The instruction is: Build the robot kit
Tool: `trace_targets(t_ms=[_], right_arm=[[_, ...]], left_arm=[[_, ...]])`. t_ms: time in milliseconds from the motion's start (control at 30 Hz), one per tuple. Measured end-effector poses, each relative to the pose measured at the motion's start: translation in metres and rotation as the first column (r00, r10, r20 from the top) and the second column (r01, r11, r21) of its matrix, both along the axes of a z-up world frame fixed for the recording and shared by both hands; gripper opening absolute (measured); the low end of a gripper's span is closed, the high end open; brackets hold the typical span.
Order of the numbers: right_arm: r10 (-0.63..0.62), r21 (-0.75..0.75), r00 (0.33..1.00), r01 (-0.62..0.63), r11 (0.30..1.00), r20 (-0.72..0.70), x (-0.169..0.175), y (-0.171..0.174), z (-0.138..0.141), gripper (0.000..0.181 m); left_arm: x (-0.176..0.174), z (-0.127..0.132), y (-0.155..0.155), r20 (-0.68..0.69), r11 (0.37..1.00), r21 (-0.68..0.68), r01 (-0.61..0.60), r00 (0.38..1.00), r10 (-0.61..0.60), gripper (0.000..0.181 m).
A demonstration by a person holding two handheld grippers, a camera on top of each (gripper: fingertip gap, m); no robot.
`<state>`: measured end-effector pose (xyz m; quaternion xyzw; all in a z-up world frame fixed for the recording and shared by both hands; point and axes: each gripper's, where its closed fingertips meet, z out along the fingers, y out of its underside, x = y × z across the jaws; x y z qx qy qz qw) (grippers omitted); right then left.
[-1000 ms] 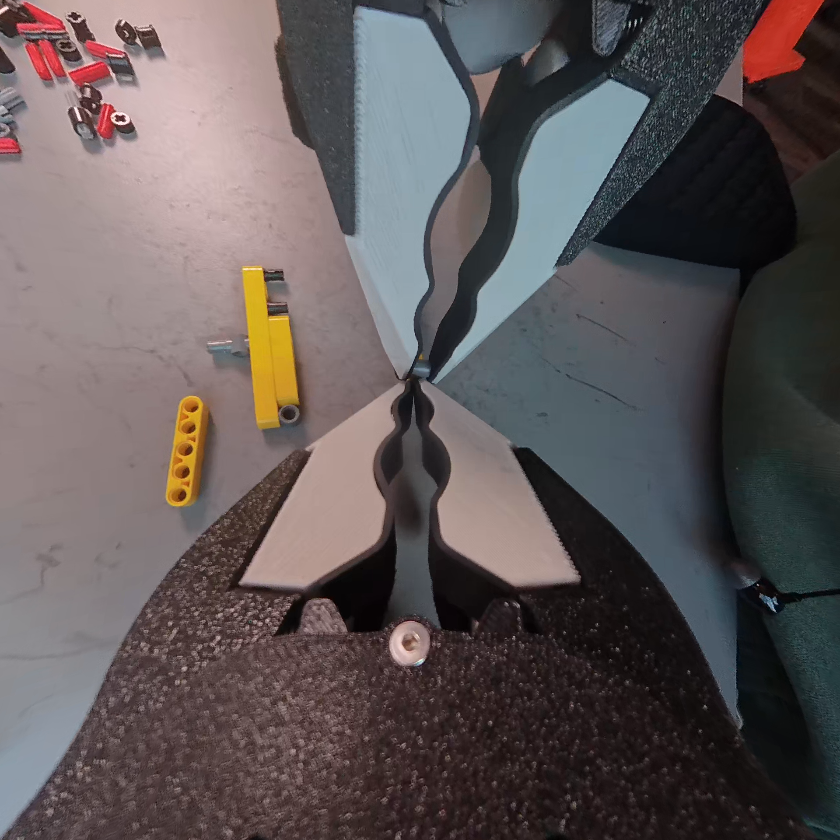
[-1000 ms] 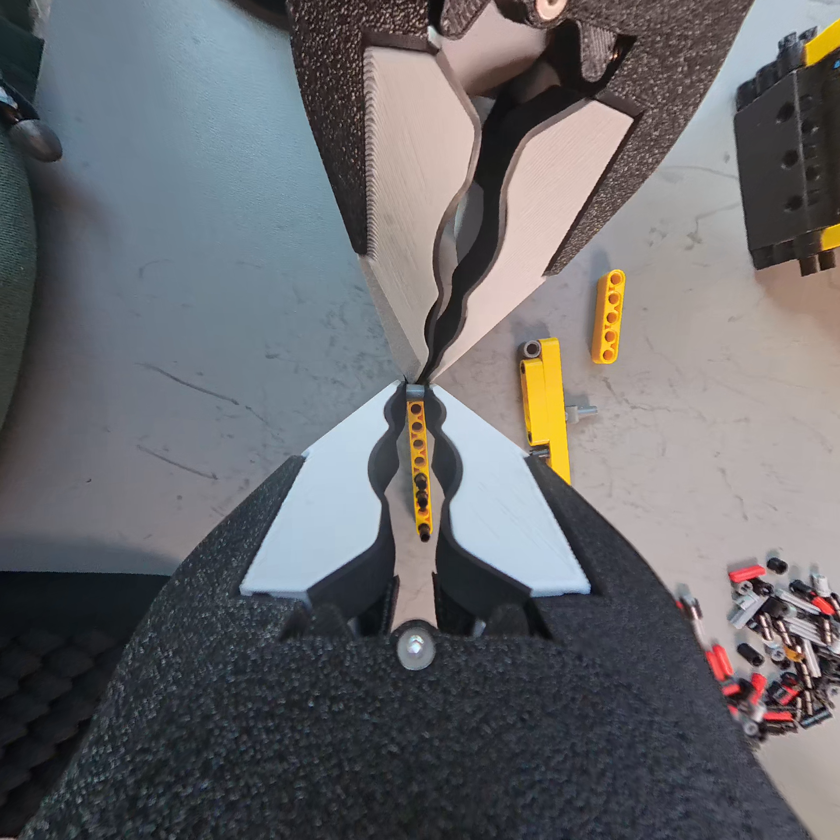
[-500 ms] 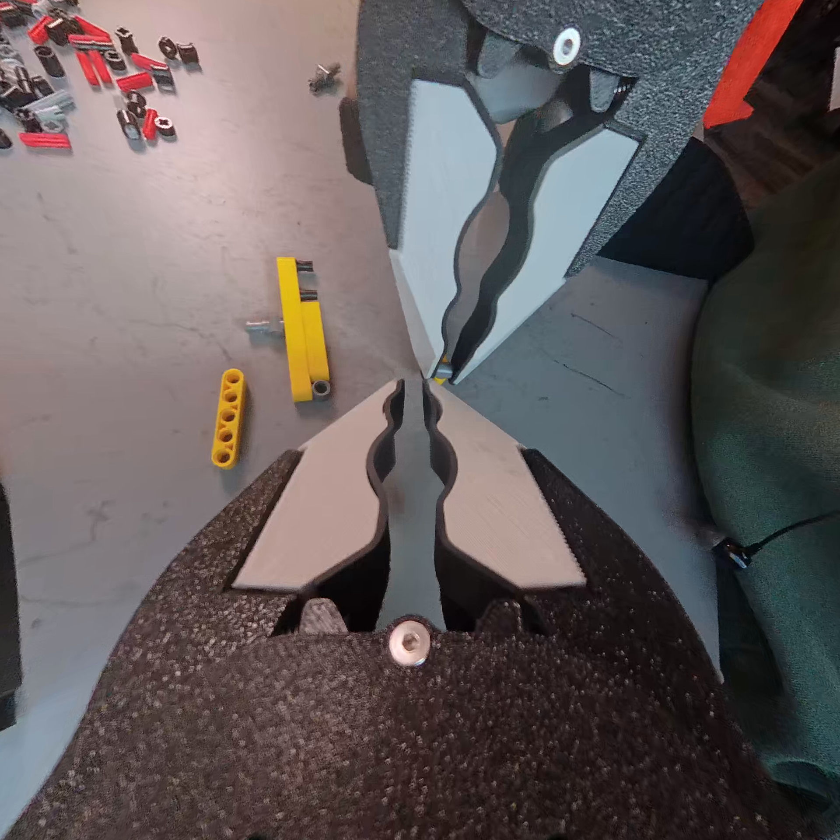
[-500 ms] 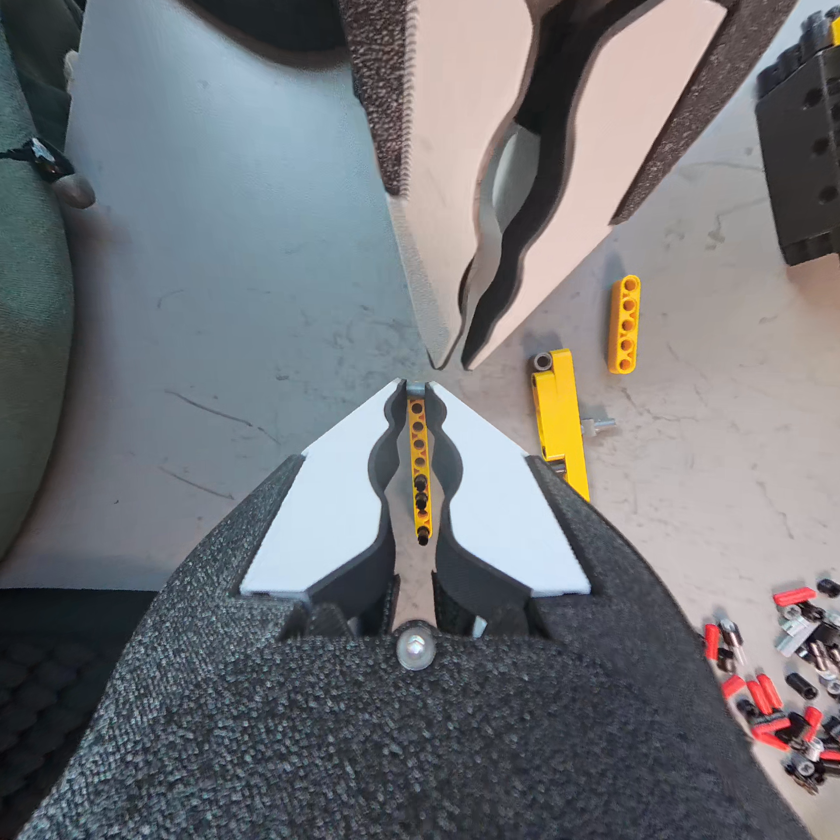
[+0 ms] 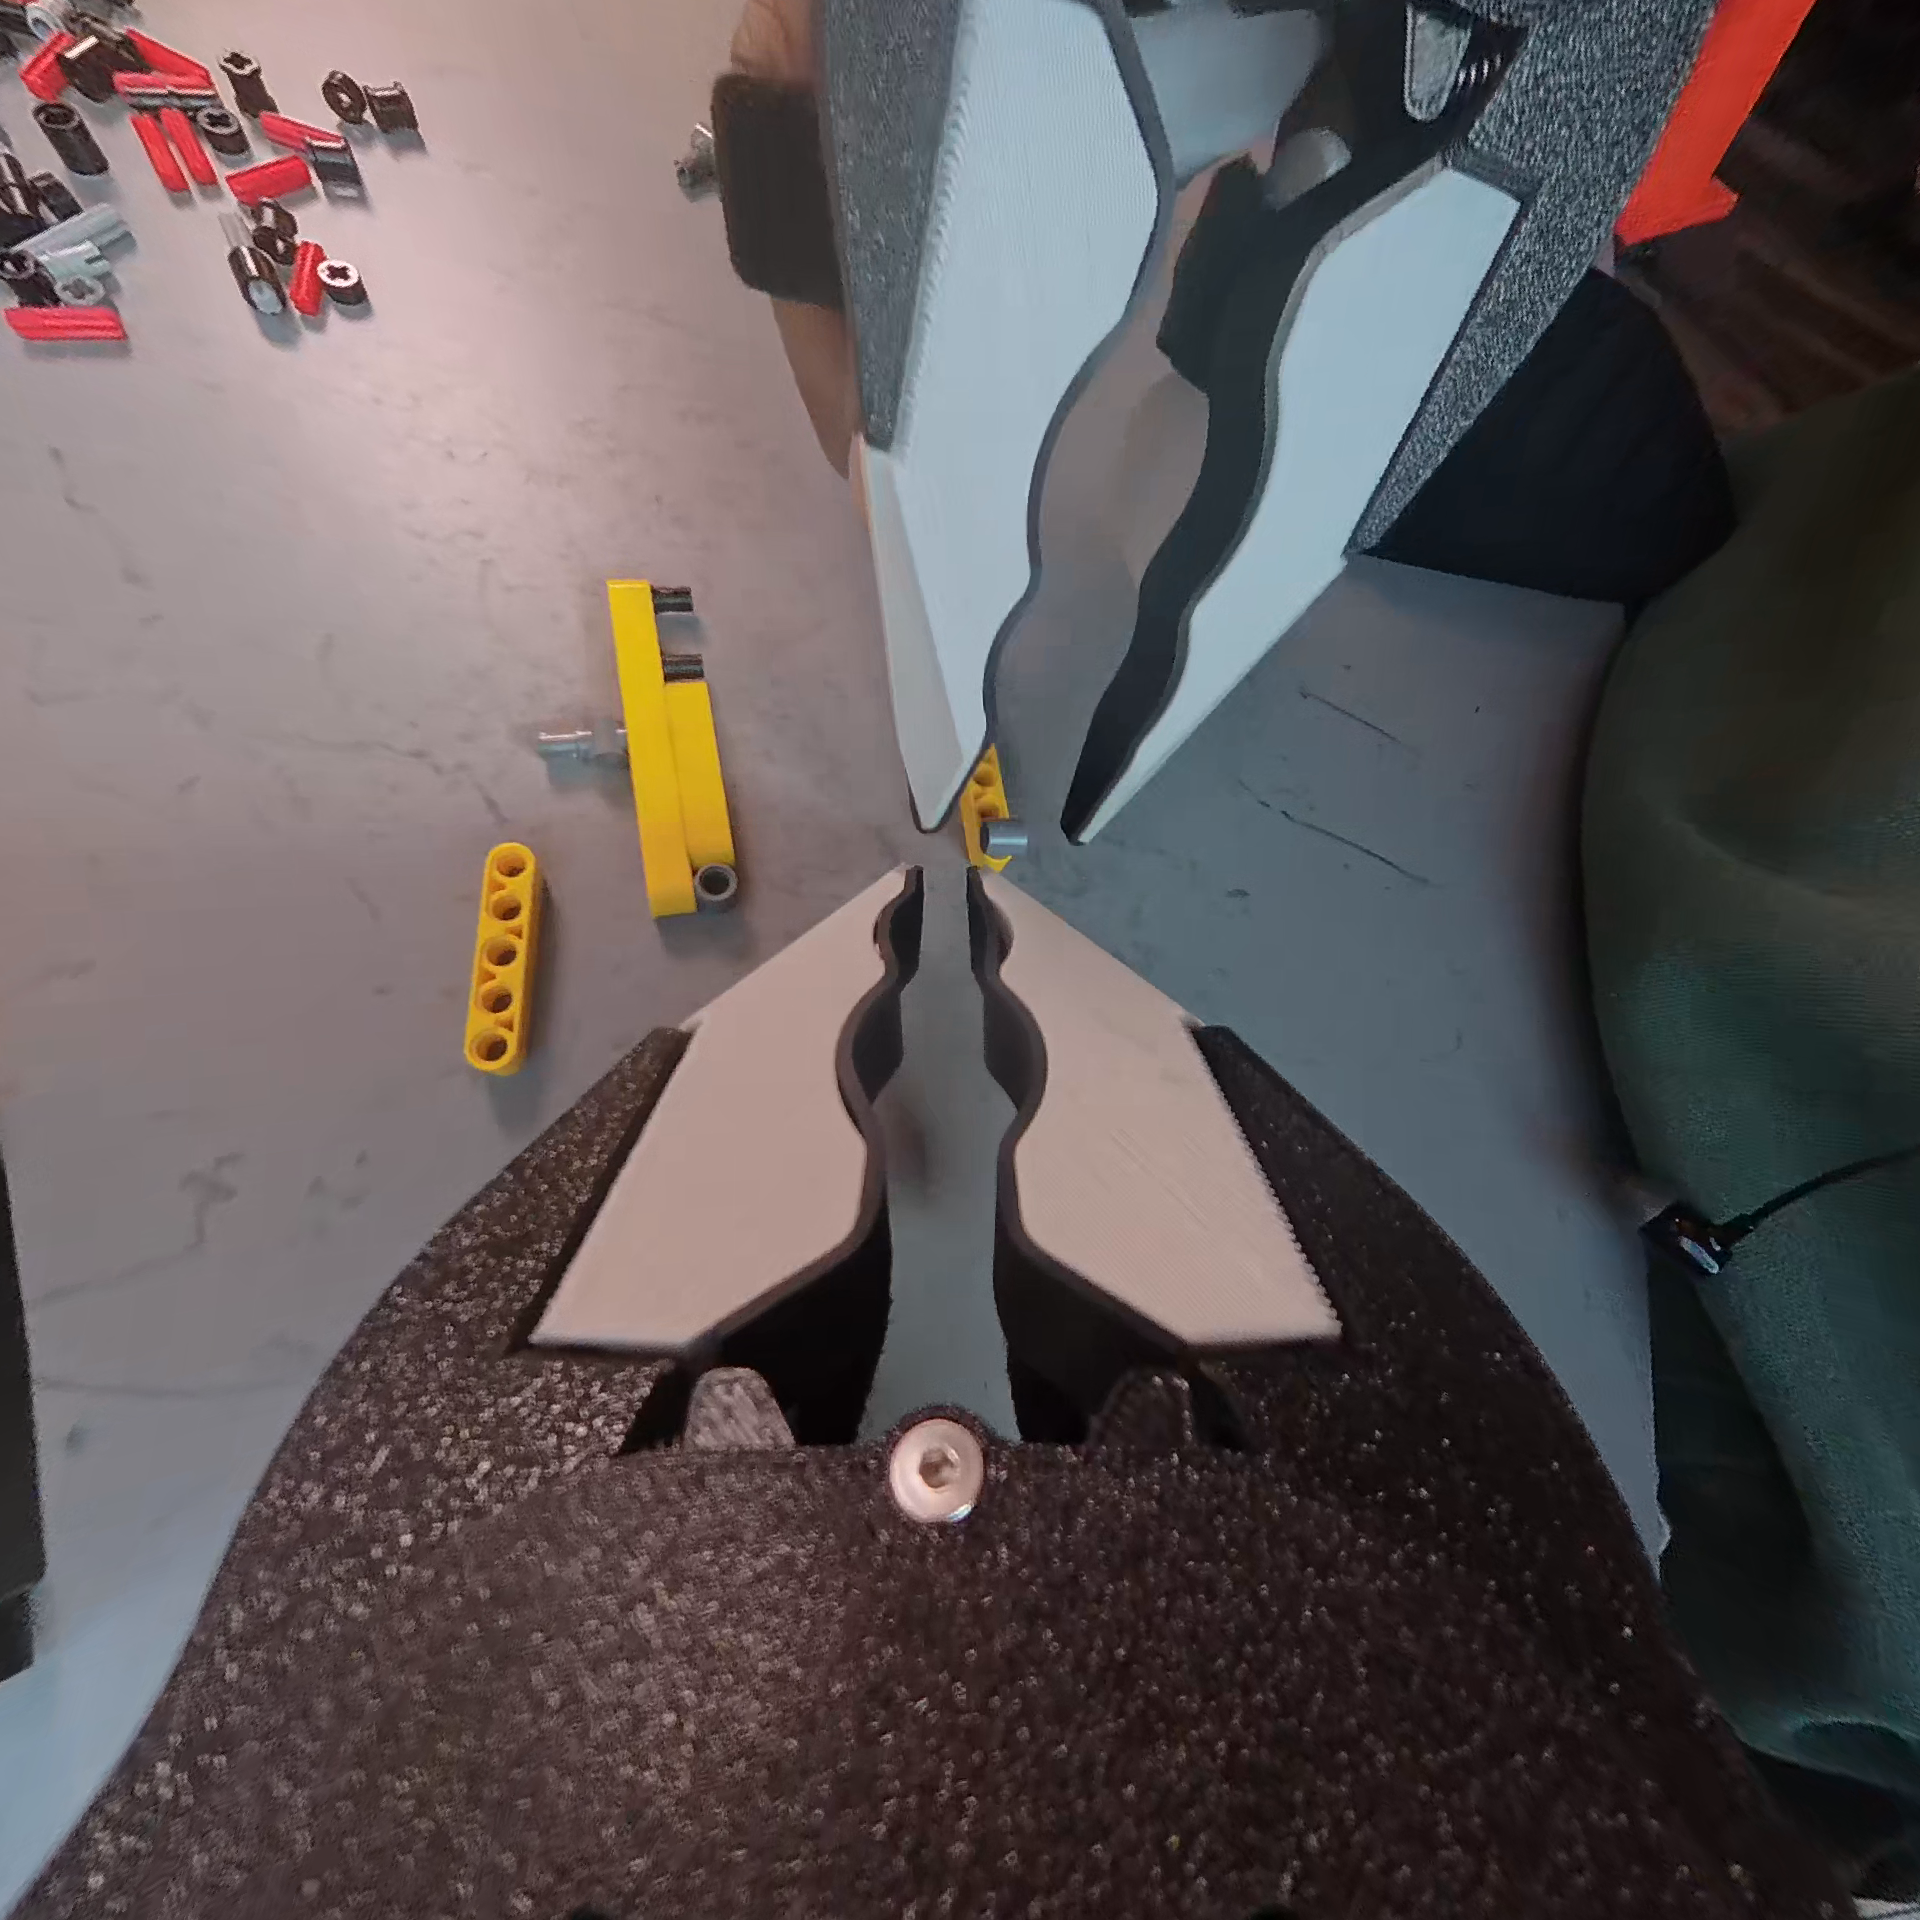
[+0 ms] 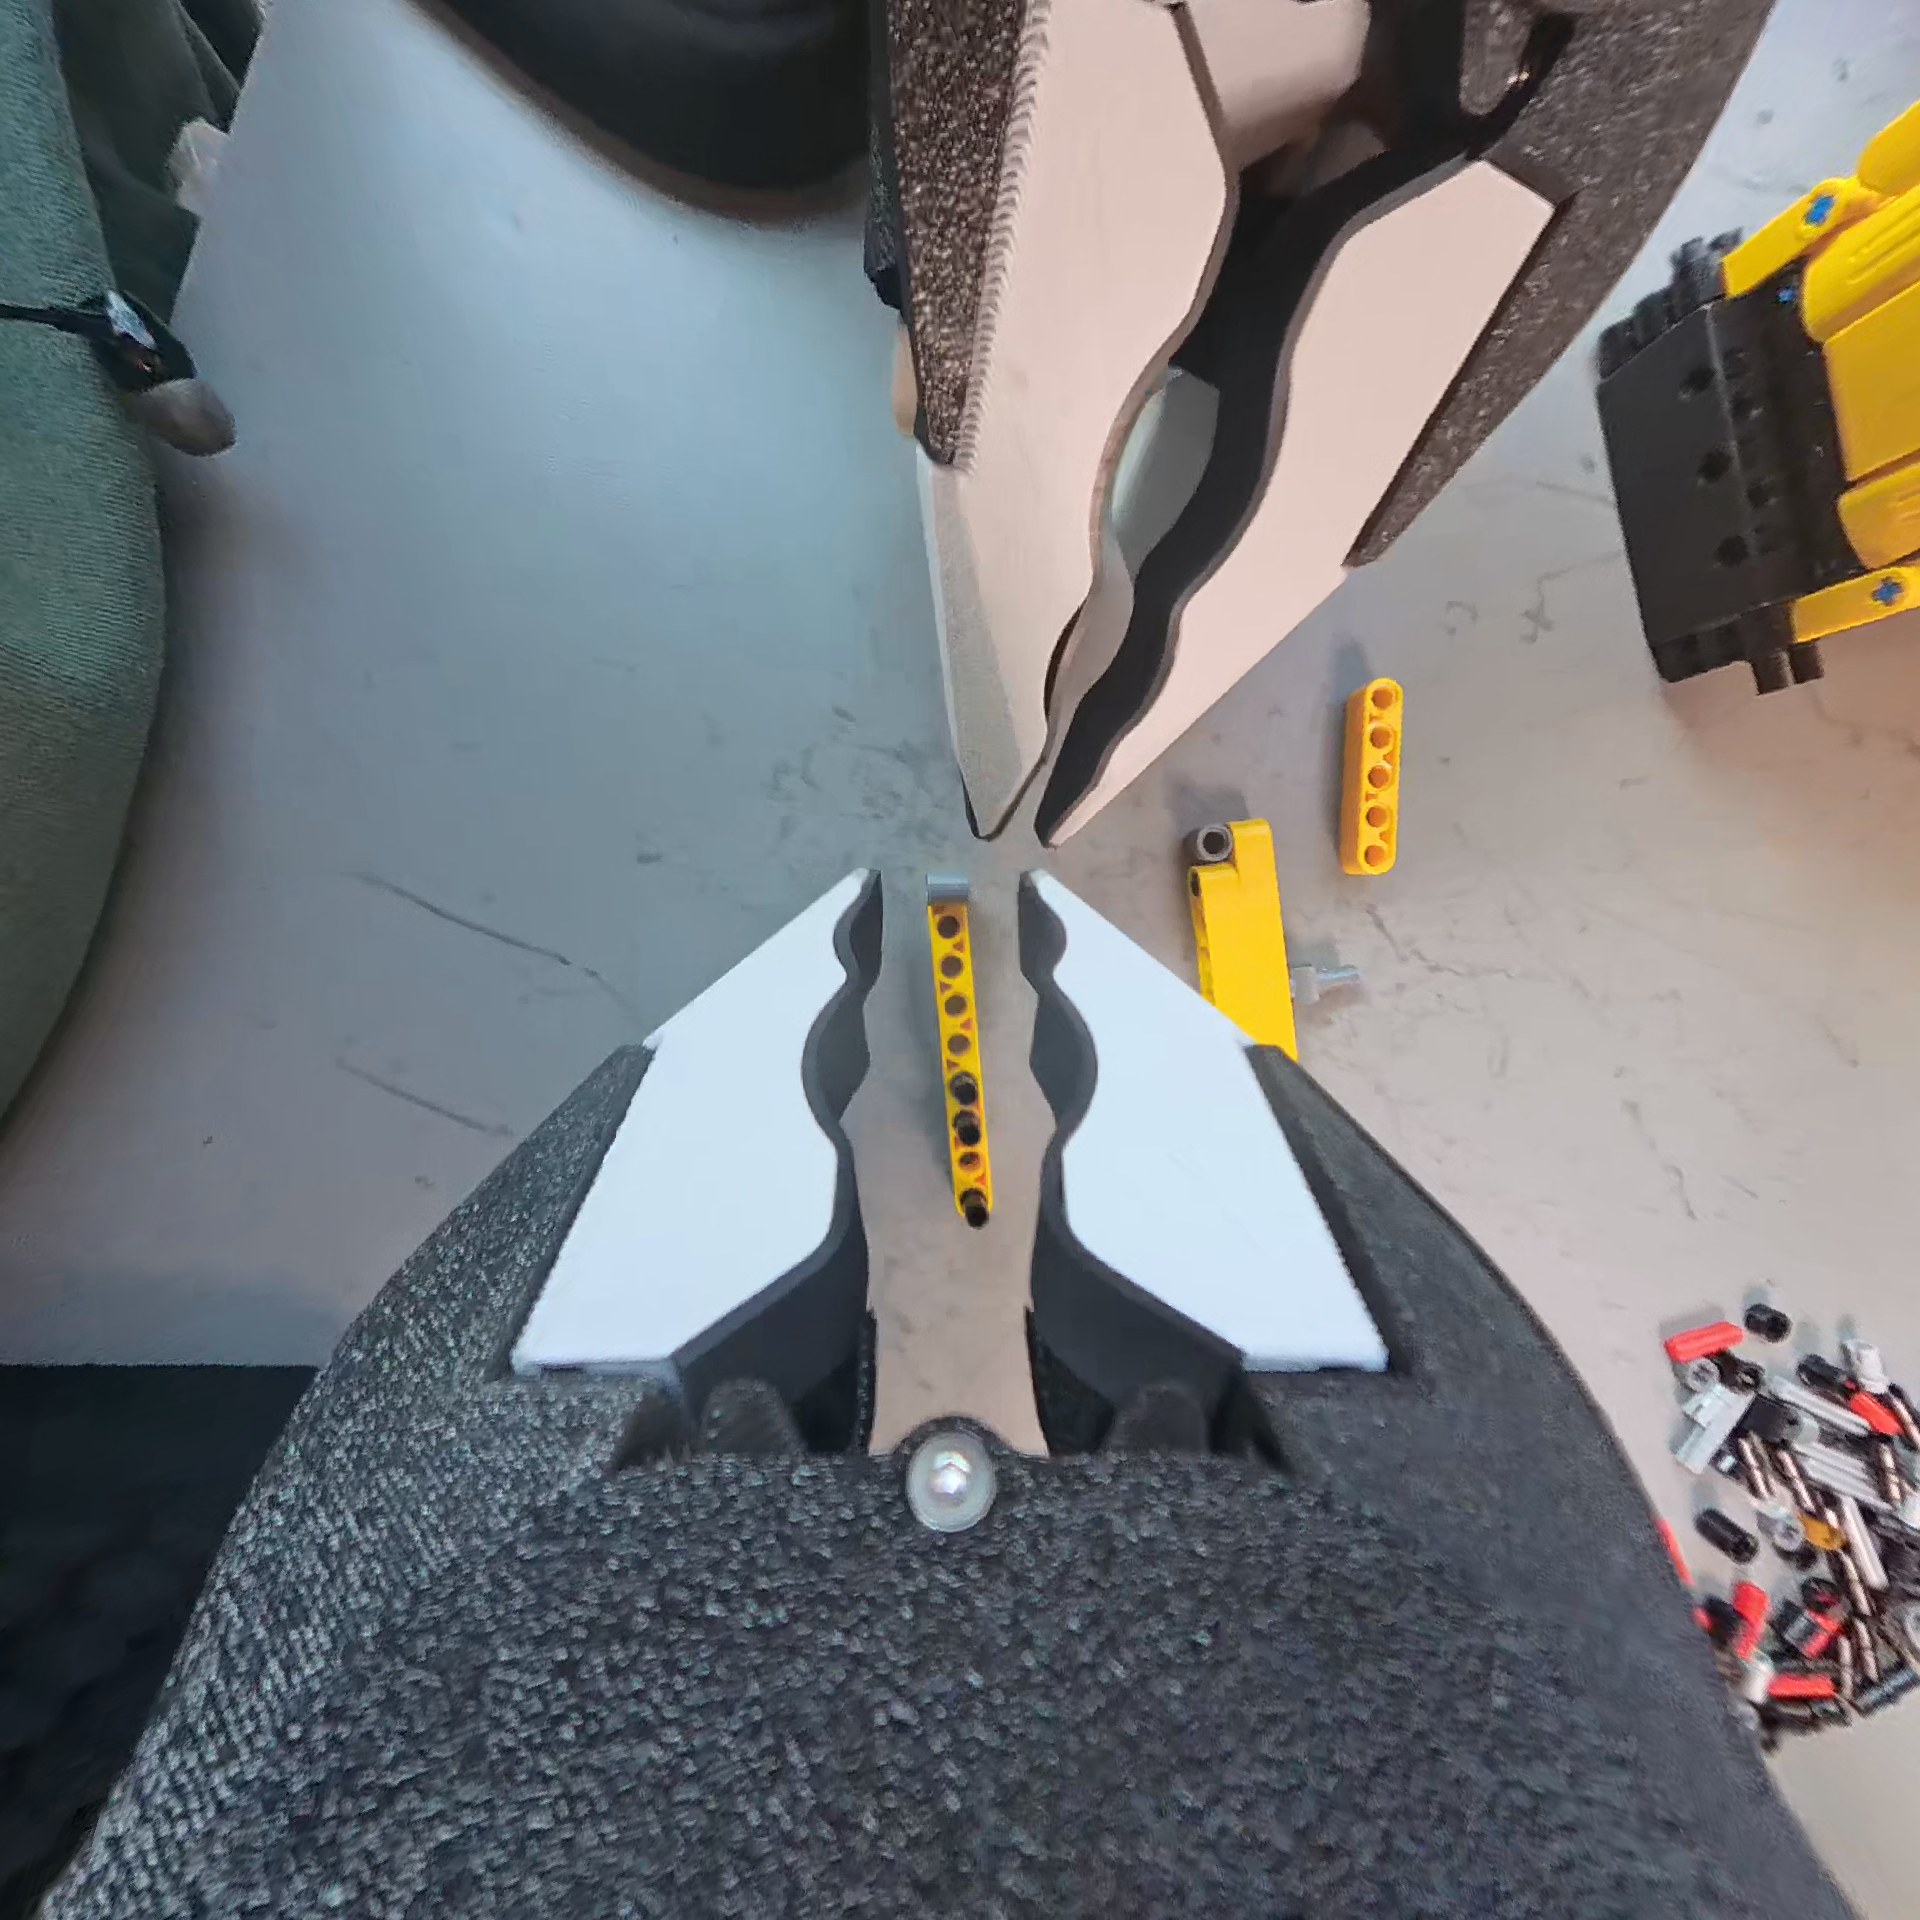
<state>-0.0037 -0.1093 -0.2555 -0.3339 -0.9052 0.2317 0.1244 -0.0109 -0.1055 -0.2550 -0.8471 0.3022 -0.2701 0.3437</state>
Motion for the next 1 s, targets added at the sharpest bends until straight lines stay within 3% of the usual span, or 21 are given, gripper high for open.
trace_targets(t_ms=[200,267,367,433,567,667,733,867,1000], right_arm=[[0.002,0.004,0.998,-0.003,1.0,0.057,0.01,0.009,-0.011,0.025],[0.019,-0.018,0.997,-0.018,1.0,0.069,0.013,0.006,-0.012,0.008],[0.027,0.027,1.0,-0.027,0.999,-0.012,0.01,0.009,-0.008,0.007],[0.035,0.089,0.986,-0.021,0.996,-0.163,0.002,0.012,0.006,0.007],[0.132,0.305,0.857,0.031,0.952,-0.499,-0.009,0.019,0.046,0.007],[0.214,0.426,0.745,0.103,0.899,-0.632,-0.008,0.019,0.067,0.007],[0.256,0.471,0.677,0.151,0.869,-0.69,-0.008,0.018,0.08,0.007],[0.329,0.529,0.6,0.189,0.827,-0.729,-0.006,0.016,0.09,0.007],[0.397,0.568,0.539,0.195,0.8,-0.743,-0.003,0.013,0.09,0.007]], left_arm=[[0.001,0.002,-0.001,0.006,1.0,0.004,0.007,1.0,-0.007,0.008],[0.001,0.003,-0.002,0.021,1.0,0.003,0.011,1.0,-0.011,0.009],[0.004,0.012,-0.004,0.083,1.0,0.012,0.028,0.996,-0.029,0.015],[0.007,0.024,-0.005,0.161,0.999,0.021,0.036,0.986,-0.039,0.023],[0.007,0.052,0.002,0.323,0.998,0.053,-0.024,0.946,0.005,0.033],[0.005,0.071,0.008,0.437,0.994,0.081,-0.076,0.899,0.033,0.032],[0.004,0.069,0.012,0.416,0.99,0.098,-0.1,0.908,0.051,0.032],[0.011,0.08,0.01,0.422,0.977,0.192,-0.091,0.907,0.002,0.019],[0.014,0.085,0.008,0.403,0.961,0.261,-0.088,0.915,-0.025,0.021]])
